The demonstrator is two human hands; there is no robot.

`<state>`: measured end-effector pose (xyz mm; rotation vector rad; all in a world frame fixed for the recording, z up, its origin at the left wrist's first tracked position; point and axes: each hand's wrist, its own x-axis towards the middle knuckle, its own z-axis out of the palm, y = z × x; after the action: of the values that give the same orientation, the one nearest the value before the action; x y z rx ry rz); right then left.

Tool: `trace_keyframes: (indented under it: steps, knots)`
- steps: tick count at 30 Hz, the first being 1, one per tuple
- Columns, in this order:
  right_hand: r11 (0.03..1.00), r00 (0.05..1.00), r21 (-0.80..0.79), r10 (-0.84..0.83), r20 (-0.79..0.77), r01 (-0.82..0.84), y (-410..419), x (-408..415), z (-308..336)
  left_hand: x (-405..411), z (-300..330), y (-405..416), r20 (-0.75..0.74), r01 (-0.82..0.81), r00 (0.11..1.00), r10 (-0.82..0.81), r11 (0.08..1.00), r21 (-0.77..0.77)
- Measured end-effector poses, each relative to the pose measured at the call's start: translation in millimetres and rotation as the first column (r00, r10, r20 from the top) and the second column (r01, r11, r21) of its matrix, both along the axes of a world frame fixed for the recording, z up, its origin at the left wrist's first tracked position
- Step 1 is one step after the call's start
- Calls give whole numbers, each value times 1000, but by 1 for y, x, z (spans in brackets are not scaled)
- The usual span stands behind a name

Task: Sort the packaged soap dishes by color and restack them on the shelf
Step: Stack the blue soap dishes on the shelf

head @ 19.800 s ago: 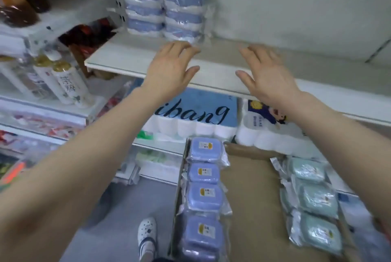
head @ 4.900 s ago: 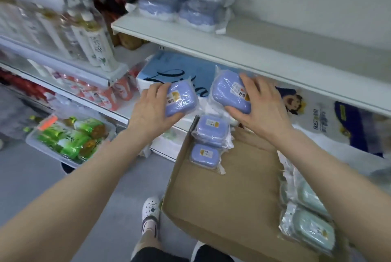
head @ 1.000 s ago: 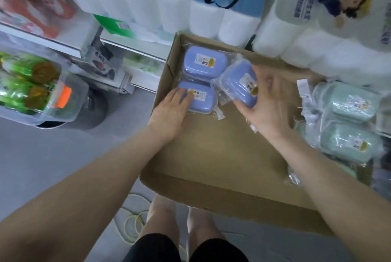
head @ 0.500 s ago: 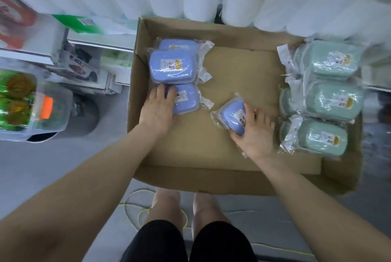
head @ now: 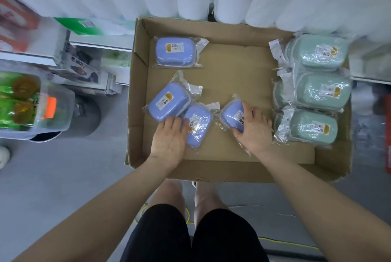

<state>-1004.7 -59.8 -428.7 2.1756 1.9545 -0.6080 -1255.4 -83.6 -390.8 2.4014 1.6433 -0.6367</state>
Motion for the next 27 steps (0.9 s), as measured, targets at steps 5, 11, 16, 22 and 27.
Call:
trace_keyframes:
  steps: [5,11,16,22,27]
  knots:
    - [1000,1000,-3,0,3,0,-4,11,-2,7,0,19,-98,433,891,-442,895,-103]
    - [999,999,-37,33,15,-33,-4,14,-5,25,-8,54,-165,559,776,-608,785,-265]
    - [996,999,-80,-48,-17,46,-2,15,1,33,2,59,-113,384,904,-413,899,-211]
    - [993,997,-93,-79,-25,76,-7,19,6,52,4,45,-17,75,997,-79,983,-168]
    - [997,999,-57,-50,-18,49,-10,18,1,54,-2,40,-94,267,953,-289,943,-199]
